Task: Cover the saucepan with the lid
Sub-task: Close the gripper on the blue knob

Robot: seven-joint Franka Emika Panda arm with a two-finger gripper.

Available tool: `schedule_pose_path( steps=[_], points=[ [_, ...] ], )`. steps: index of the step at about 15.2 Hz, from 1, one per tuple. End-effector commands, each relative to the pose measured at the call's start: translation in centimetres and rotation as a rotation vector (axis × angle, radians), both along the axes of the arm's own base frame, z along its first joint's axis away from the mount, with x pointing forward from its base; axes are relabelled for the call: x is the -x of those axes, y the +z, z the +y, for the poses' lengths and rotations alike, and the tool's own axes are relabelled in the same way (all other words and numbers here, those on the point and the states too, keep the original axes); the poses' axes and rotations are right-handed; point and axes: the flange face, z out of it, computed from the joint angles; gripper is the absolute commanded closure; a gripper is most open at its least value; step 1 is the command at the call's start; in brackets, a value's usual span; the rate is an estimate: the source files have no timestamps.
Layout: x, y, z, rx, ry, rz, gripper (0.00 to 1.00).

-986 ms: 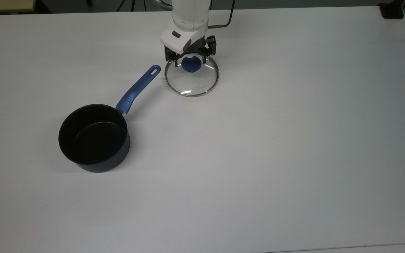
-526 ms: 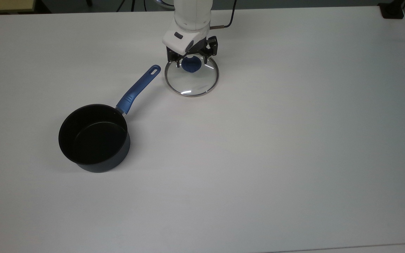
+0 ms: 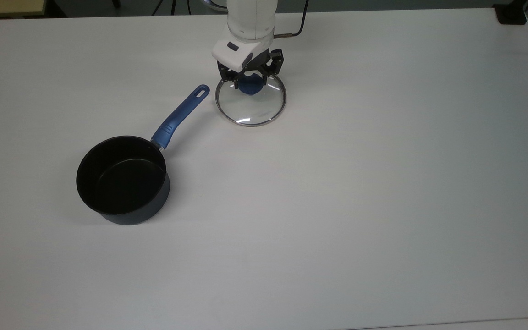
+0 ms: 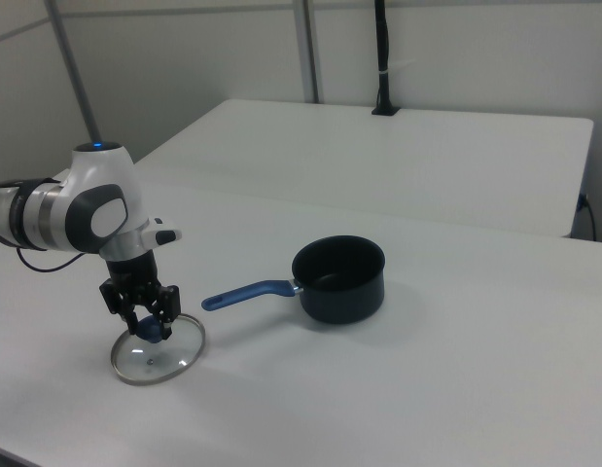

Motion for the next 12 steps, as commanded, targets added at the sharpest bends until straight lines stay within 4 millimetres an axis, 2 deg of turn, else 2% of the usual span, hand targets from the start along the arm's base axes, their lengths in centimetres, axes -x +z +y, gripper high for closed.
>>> schedule_pose_path(
  steps=[1,5,12],
  points=[
    [-0.4,0.3,0.3,-0.005,0.012,-0.026,0.42],
    [-0.4,0.8,0.2,-0.007,0.012,-0.035,0.46],
    [-0.1,4.0,-0.1,-0.010,-0.003,-0.082,0.46]
  ],
)
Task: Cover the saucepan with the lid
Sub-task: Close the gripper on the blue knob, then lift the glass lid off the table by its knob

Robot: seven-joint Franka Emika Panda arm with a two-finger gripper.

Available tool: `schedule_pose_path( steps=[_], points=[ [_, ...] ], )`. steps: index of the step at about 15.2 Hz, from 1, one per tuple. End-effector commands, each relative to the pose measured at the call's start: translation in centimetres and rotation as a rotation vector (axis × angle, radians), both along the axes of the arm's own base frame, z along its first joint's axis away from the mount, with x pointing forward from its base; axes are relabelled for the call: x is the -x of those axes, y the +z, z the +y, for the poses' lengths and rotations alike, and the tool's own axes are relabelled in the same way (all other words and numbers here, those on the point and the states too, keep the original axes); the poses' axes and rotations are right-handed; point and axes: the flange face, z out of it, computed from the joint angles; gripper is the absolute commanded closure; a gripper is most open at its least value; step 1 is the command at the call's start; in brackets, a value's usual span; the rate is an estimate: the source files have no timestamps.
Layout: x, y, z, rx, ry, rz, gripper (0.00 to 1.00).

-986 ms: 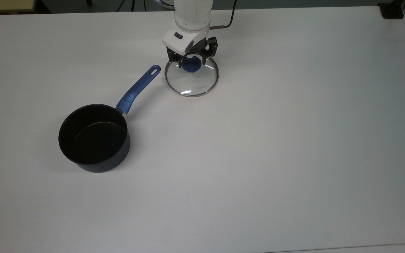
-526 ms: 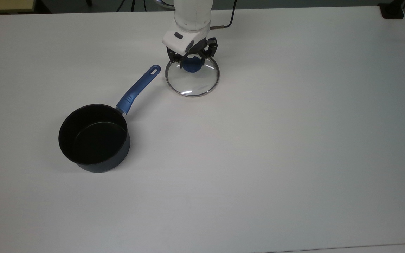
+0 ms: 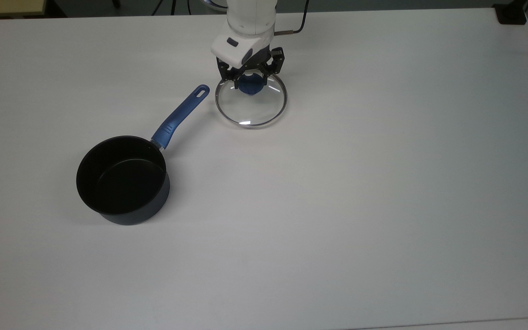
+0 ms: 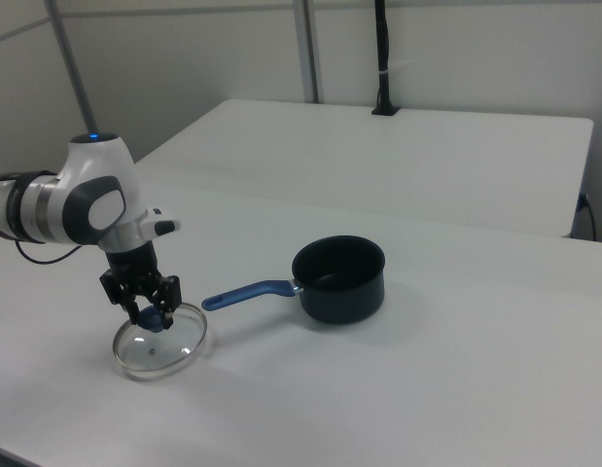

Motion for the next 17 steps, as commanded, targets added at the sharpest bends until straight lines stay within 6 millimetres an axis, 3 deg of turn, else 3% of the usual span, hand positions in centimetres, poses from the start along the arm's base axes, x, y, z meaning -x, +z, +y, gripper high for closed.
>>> schedule_pose_path(
  steps=[1,4,5,11,14,16,17],
  points=[
    [0.4,3.0,-0.2,-0.006,-0.003,-0.053,0.46],
    [0.1,4.6,0.0,-0.002,-0.004,-0.035,0.46],
    [0.0,6.3,0.1,-0.006,-0.008,-0.032,0.46],
    [-0.8,11.8,0.4,-0.031,-0.025,-0.035,0.46],
    [-1.5,15.8,-0.2,-0.034,-0.040,-0.026,0.46],
    [-1.9,16.1,-0.6,-0.036,-0.047,-0.026,0.47],
    [-3.2,15.6,-1.5,-0.038,-0.066,-0.018,0.47]
  ],
)
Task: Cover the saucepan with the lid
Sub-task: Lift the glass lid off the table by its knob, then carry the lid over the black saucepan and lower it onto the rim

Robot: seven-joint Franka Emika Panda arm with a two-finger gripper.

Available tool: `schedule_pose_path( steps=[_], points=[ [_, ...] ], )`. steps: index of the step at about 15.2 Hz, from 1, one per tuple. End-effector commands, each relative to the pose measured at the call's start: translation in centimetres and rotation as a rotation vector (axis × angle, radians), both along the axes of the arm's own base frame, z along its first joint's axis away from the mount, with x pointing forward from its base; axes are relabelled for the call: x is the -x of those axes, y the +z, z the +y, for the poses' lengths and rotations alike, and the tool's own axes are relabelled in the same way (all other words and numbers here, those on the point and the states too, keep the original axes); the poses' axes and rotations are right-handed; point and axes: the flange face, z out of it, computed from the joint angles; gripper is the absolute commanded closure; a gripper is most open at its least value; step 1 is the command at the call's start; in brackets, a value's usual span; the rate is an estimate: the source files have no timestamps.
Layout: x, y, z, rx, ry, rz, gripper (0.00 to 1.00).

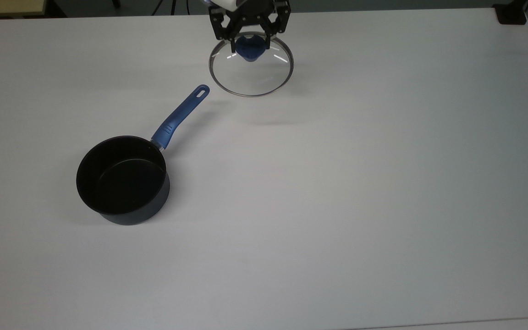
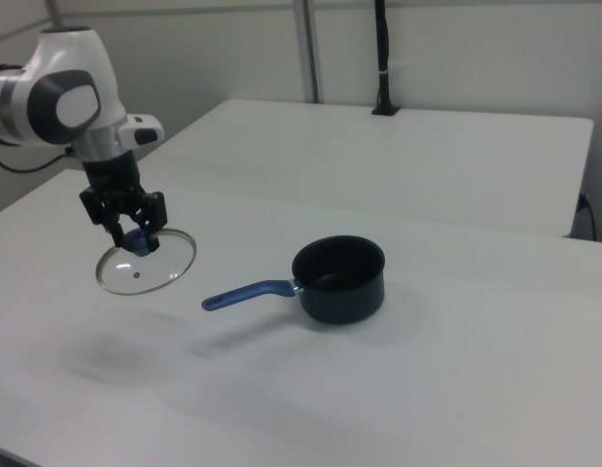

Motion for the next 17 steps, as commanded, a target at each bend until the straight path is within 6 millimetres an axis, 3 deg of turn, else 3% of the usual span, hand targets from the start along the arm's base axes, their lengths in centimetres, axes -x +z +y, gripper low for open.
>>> schedule_pose_path(
  steps=[1,9,14,17],
  points=[
    [-2.7,0.4,-1.9,-0.027,-0.047,0.013,0.47],
    [-9.5,1.1,-10.0,-0.029,-0.174,-0.041,0.47],
    [-12.2,-0.1,-14.7,-0.014,-0.217,-0.046,0.47],
    [-13.4,-1.9,-16.9,-0.006,-0.247,-0.034,0.47]
  ],
)
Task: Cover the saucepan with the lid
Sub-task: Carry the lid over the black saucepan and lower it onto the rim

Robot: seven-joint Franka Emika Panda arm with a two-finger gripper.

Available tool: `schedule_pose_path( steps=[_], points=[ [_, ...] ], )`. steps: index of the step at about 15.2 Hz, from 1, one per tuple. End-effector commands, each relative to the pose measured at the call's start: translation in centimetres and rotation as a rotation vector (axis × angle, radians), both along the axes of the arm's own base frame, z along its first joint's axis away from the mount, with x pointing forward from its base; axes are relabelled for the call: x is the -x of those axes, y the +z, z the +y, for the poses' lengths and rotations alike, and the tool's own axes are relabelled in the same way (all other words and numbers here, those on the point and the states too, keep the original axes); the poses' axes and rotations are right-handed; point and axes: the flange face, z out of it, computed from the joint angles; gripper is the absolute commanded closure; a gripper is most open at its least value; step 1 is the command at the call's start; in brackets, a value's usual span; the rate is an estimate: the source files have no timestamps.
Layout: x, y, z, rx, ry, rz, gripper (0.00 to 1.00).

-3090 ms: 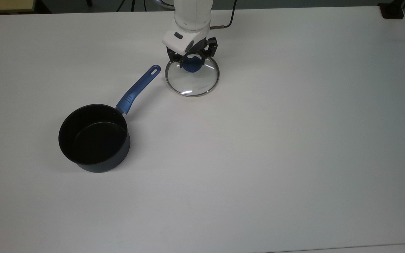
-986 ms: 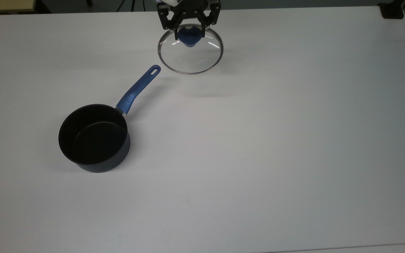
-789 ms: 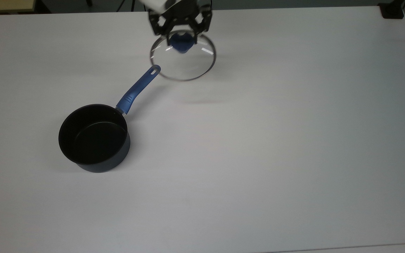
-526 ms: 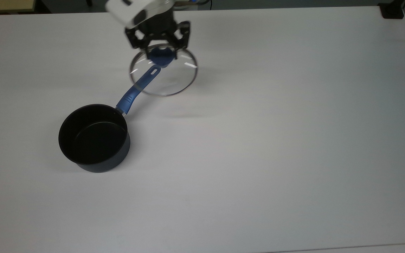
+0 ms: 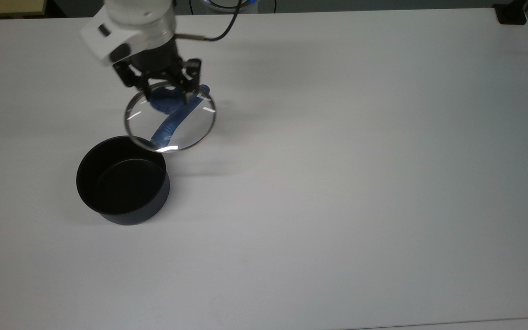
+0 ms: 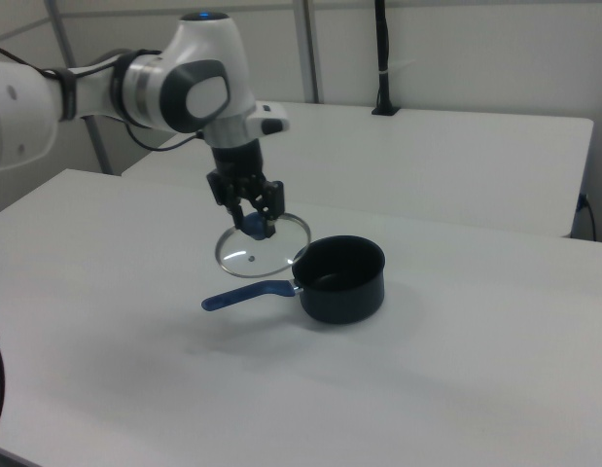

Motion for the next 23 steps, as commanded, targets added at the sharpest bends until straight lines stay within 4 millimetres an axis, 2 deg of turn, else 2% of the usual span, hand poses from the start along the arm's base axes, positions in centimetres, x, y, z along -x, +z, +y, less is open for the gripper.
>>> schedule_pose_path(
  steps=[1,6,9,12,14,19,23],
  points=[
    [-1.6,-0.7,-2.8,-0.008,-0.010,0.004,0.47],
    [-2.0,-1.1,-4.5,-0.002,-0.011,-0.026,0.47],
    [-2.5,-2.2,-5.8,0.007,-0.037,-0.036,0.46],
    [-4.0,-2.2,-6.0,-0.010,-0.066,-0.069,0.46],
    [-4.9,-2.1,-7.0,-0.001,-0.109,-0.086,0.46],
    [-6.3,-2.5,-7.7,0.011,-0.170,-0.158,0.46],
    [-6.5,-3.2,-8.3,0.018,-0.184,-0.165,0.46]
  ],
)
